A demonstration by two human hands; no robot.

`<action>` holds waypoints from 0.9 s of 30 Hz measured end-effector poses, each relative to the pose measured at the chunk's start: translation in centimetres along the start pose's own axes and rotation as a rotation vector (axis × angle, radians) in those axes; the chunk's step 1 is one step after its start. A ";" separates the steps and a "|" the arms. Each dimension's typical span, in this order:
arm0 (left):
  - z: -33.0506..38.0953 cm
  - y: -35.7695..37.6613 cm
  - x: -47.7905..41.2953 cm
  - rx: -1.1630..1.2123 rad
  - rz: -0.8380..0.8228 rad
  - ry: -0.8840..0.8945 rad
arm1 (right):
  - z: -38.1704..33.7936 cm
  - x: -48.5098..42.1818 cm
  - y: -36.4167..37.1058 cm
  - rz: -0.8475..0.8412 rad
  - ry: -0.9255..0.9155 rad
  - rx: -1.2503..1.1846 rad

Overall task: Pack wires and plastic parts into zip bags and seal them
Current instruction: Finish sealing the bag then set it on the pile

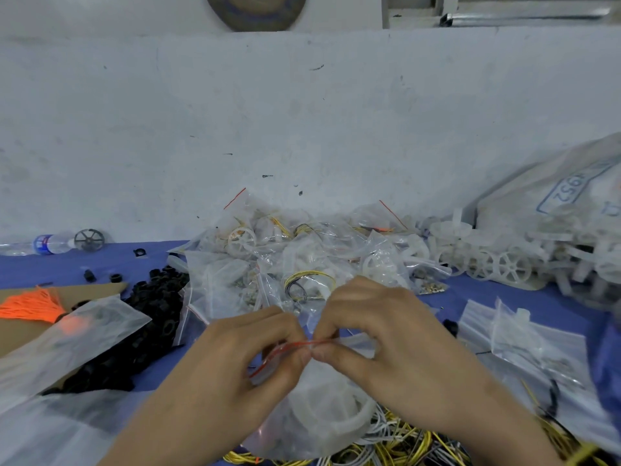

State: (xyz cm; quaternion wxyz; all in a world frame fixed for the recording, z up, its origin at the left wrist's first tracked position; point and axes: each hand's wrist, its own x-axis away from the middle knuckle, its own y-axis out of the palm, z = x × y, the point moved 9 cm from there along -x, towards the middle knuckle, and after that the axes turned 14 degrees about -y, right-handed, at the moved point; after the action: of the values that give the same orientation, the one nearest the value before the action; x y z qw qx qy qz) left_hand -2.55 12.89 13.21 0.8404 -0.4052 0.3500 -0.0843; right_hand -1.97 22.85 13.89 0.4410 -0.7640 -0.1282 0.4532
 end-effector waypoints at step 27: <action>-4.8 -3.0 0.6 0.081 0.090 -0.148 | 6.4 3.7 -4.1 0.324 0.192 -0.260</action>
State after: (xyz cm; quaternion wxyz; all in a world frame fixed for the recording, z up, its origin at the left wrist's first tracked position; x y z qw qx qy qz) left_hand -4.87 7.71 13.05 0.8824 -0.3600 0.3013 -0.0304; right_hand -4.25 31.00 13.72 0.2706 -0.8646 -0.0187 0.4229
